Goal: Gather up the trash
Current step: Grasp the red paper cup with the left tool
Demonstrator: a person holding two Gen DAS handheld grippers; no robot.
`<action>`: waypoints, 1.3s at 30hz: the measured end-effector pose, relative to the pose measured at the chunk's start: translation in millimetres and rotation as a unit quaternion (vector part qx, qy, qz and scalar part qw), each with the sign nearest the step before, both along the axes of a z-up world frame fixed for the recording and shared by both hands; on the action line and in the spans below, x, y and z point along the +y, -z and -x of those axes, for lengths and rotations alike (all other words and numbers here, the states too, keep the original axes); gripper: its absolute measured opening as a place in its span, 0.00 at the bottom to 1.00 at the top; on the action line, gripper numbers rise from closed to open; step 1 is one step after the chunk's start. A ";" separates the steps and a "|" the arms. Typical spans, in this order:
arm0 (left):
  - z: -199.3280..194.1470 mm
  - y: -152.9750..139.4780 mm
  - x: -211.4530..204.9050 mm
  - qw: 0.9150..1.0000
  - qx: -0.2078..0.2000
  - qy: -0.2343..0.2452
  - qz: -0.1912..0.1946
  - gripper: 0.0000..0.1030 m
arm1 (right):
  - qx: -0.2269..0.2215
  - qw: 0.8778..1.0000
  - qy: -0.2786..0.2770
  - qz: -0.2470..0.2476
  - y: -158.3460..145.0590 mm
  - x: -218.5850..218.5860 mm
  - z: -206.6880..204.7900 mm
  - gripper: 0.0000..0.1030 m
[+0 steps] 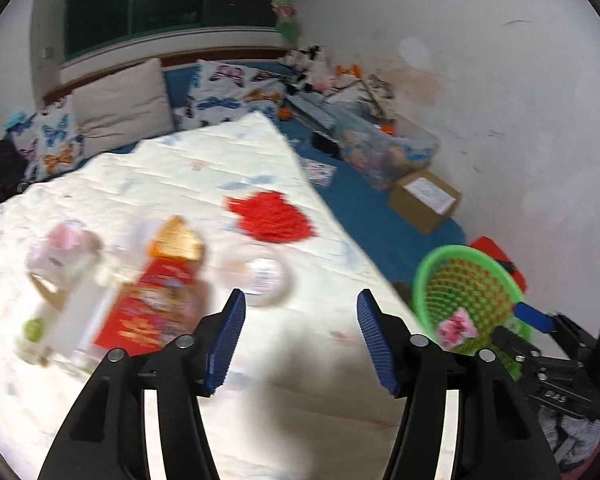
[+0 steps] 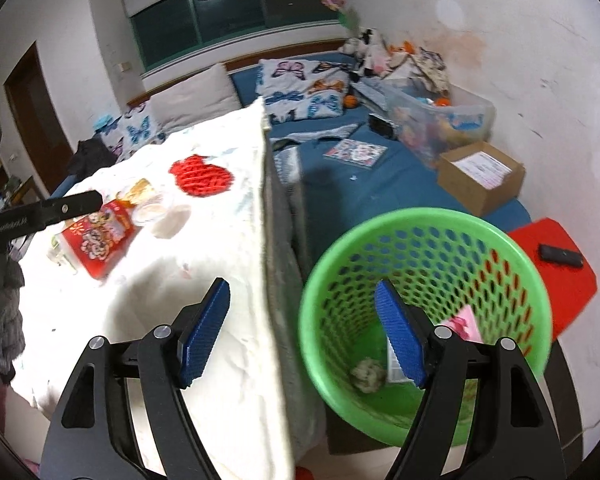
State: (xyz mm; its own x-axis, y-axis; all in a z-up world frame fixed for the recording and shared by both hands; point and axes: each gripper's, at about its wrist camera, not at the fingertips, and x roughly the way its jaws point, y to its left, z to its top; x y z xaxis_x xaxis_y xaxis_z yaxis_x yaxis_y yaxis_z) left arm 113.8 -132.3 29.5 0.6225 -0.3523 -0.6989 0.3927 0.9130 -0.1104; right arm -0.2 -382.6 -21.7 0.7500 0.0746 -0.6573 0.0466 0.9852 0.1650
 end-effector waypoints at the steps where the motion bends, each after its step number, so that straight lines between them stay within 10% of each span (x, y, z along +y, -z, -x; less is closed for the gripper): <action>1: -3.7 -0.4 7.4 1.000 -0.001 -0.006 -0.005 0.59 | -0.001 1.000 -0.006 0.001 -0.9 4.9 -2.9 0.73; 16: -69.9 33.9 68.8 0.994 0.095 -0.002 -0.053 0.67 | 0.008 0.998 -0.058 0.007 0.4 49.5 -37.4 0.74; 39: -68.1 52.1 69.9 0.991 0.081 0.019 -0.108 0.65 | 0.035 0.991 -0.126 0.001 19.3 93.3 -91.2 0.74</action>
